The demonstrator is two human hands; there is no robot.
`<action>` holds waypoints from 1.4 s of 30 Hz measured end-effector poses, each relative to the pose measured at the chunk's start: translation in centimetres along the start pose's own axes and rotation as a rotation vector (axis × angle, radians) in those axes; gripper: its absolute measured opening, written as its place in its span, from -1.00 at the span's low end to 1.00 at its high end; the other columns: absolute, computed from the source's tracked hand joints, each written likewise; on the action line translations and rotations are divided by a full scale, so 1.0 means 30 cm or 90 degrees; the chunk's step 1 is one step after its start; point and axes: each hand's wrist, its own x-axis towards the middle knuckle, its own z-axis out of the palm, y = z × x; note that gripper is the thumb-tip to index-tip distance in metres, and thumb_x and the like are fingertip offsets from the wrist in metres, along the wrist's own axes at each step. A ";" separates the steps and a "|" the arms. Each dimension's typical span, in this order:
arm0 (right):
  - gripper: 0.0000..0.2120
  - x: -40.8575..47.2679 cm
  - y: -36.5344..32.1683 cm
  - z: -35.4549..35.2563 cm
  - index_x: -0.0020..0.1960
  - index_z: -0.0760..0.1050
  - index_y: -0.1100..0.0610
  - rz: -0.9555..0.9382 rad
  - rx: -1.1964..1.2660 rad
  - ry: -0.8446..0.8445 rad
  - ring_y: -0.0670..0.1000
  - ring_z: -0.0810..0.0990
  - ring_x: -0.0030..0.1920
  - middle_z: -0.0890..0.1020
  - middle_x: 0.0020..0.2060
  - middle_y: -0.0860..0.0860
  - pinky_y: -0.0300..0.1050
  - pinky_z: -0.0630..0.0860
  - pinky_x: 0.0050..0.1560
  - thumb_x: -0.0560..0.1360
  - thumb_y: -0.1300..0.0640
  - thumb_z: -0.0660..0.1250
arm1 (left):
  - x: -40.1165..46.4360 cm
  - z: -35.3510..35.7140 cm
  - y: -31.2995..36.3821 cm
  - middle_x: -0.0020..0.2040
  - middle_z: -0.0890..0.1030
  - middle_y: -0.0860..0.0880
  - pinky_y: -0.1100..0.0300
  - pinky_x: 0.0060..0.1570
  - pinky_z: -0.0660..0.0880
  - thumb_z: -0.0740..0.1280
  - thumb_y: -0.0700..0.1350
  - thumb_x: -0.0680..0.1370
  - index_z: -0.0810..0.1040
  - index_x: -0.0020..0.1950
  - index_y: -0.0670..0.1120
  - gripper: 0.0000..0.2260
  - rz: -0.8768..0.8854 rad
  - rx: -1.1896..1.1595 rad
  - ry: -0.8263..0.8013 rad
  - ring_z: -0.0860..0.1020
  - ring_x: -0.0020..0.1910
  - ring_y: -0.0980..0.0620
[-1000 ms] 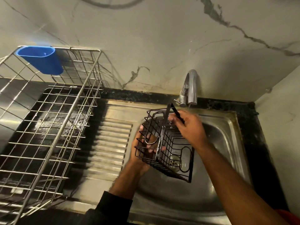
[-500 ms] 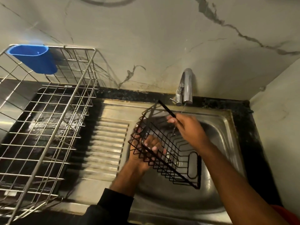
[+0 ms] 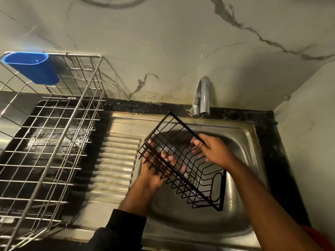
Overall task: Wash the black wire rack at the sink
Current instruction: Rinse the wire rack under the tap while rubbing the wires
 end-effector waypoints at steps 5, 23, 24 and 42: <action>-0.79 -0.040 0.002 -0.010 0.23 0.48 -0.11 0.037 0.014 0.052 -0.16 0.70 -0.15 0.67 0.01 -0.10 -0.29 0.57 -0.40 0.68 0.00 0.13 | 0.013 0.021 0.035 -0.02 0.71 -0.23 -0.35 0.03 0.58 0.26 0.17 0.59 0.60 0.07 -0.22 -0.55 -0.021 0.072 0.070 0.68 0.09 -0.30; -0.71 -0.302 -0.016 -0.190 0.24 0.52 0.10 0.175 -0.291 0.149 0.03 0.66 -0.18 0.65 -0.17 0.06 0.00 0.63 -0.10 0.67 0.00 0.12 | -0.068 0.214 -0.150 0.33 0.51 -0.09 -0.28 0.05 0.60 0.27 0.20 0.63 0.36 0.39 0.25 -0.67 0.085 0.315 0.075 0.58 0.21 -0.23; -0.73 -0.323 -0.020 -0.202 0.19 0.53 0.10 0.176 -0.273 0.145 0.01 0.66 -0.24 0.64 -0.23 0.05 0.01 0.65 -0.18 0.67 0.01 0.13 | -0.067 0.219 -0.165 0.34 0.51 -0.10 -0.28 0.06 0.60 0.27 0.13 0.65 0.40 0.33 0.27 -0.74 0.094 0.347 0.080 0.59 0.19 -0.24; -0.26 -0.463 -0.019 -0.276 0.21 0.60 -0.06 0.023 0.267 0.358 -0.10 0.58 0.23 0.66 0.16 -0.06 -0.10 0.46 0.26 0.41 -0.57 0.04 | -0.061 0.271 -0.304 -0.14 0.69 -0.27 -0.30 0.17 0.53 0.14 -0.07 0.64 0.51 0.14 -0.19 -0.74 -0.011 0.101 0.146 0.67 -0.20 -0.25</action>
